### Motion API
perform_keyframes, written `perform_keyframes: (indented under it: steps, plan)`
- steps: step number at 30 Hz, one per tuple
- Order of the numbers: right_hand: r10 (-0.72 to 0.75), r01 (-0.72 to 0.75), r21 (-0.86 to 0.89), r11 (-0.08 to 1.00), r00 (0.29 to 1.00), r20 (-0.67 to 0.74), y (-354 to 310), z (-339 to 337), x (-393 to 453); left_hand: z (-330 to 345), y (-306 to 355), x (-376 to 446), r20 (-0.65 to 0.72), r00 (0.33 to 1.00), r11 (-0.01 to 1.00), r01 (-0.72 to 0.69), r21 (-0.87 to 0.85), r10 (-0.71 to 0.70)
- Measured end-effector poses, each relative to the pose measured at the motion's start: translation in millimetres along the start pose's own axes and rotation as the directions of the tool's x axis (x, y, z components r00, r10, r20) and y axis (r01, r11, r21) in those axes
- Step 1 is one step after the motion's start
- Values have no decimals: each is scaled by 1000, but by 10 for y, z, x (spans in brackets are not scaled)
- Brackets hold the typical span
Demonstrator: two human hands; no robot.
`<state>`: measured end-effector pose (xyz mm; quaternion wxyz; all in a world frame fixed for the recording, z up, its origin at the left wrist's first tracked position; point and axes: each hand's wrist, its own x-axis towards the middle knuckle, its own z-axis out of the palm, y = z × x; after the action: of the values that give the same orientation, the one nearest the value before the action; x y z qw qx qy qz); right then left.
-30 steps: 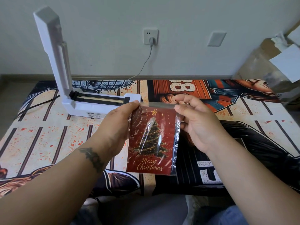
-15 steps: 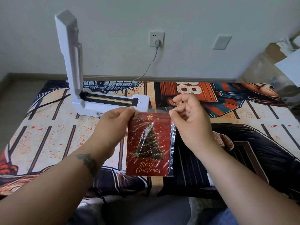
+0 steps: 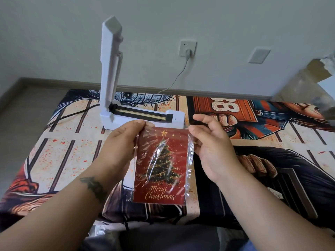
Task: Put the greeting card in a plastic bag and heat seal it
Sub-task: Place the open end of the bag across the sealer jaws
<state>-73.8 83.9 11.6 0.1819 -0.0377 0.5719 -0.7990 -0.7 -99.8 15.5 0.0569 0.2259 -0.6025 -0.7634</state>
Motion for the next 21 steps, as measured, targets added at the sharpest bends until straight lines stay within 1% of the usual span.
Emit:
perform_keyframes:
  steps: [4, 7, 10, 12, 14, 16, 19, 21]
  plan:
    - [19, -19, -6, 1000, 1000, -10, 57, 94, 11, -95, -16, 49, -19, 998, 998, 62, -31, -62]
    - [12, -15, -69, 998, 999, -51, 91, 137, 9, -146, -30, 75, -18, 998, 997, 63, -41, -64]
    - [51, -59, -85, 995, 995, -89, 119, 187, 18, -205, -15, 96, 0, 998, 994, 61, -90, -61]
    - [142, -145, -114, 983, 989, -34, 135, 210, 12, -240, -4, 114, -11, 998, 993, 59, -100, -61]
    - [245, -223, -247, 943, 967, 63, 165, 228, -23, -277, 8, 147, -45, 998, 994, 43, -100, -48]
    - [322, -252, -373, 893, 937, 139, 208, 255, -69, -333, 23, 172, -72, 996, 994, 44, -99, -52]
    - [346, -250, -384, 889, 915, 205, 245, 274, -118, -415, 25, 192, -90, 994, 995, 56, -88, -64]
    - [363, -260, -390, 884, 906, 218, 262, 267, -130, -452, 23, 204, -88, 994, 994, 63, -85, -70]
